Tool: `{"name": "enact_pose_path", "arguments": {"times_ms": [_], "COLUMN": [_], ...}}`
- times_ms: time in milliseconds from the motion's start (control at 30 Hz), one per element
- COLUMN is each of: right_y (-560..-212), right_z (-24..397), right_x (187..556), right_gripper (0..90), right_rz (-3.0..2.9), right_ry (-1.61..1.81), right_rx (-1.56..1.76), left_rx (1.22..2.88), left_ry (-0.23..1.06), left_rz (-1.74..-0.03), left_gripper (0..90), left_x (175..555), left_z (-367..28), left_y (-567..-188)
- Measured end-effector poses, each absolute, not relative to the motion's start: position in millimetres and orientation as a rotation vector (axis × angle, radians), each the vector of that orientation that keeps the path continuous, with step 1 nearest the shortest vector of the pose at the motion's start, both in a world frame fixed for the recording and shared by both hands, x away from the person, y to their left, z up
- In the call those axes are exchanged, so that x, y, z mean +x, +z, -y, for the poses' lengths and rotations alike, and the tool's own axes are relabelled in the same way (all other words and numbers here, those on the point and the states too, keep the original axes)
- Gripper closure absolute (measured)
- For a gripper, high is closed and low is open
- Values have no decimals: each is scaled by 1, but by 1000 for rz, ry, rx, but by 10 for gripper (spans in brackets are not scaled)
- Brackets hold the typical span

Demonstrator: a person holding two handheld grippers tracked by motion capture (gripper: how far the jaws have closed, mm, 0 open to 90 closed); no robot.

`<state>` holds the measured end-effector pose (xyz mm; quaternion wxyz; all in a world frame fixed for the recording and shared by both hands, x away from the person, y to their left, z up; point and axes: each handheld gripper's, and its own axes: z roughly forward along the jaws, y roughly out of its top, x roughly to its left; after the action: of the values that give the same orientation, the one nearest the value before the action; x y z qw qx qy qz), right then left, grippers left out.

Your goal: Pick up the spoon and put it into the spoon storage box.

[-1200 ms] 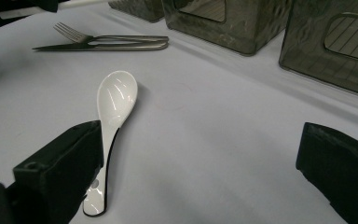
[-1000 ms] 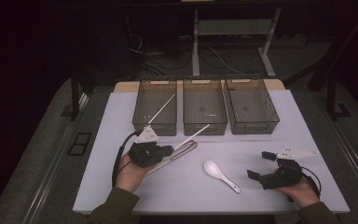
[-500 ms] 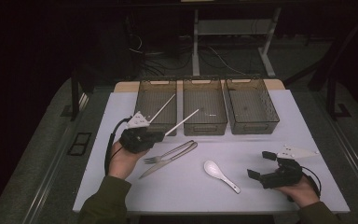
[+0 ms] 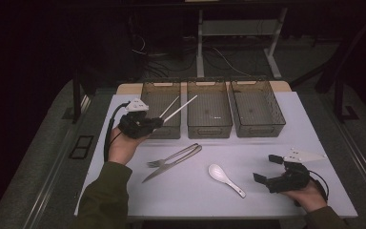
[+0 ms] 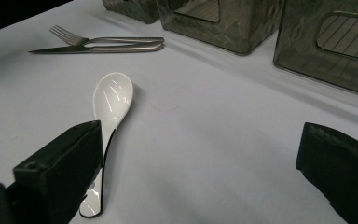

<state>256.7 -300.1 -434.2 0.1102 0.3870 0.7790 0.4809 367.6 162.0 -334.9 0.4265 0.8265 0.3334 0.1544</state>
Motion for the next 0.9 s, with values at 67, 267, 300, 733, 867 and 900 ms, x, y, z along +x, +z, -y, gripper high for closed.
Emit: {"name": "enact_pose_path", "arguments": {"times_ms": [67,267,300,733,867,900], "right_y": [-434,-434,-434,-434,-434,-434], "right_z": [300,300,300,301,300,300], "right_x": [257,257,257,257,257,257], "right_gripper": [8,8,8,8,8,8], "right_rz": [-2288,-2288,-2287,-2288,-2291,-2291], "right_ry": [1415,1414,1414,1423,1425,1426], "right_rx": [1137,1136,1138,1140,1135,1135], "left_rx": [2073,2071,2075,2073,2082,2087], "left_ry": [392,410,414,474,483,486], "left_rz": [-844,-890,-897,-1033,-1098,-1115], "left_gripper": [839,839,839,839,839,839], "left_x": [374,394,398,445,459,461], "left_z": [-163,-164,-165,-166,-168,-169], "left_y": [-333,-328,-328,-332,-340,-342]}}
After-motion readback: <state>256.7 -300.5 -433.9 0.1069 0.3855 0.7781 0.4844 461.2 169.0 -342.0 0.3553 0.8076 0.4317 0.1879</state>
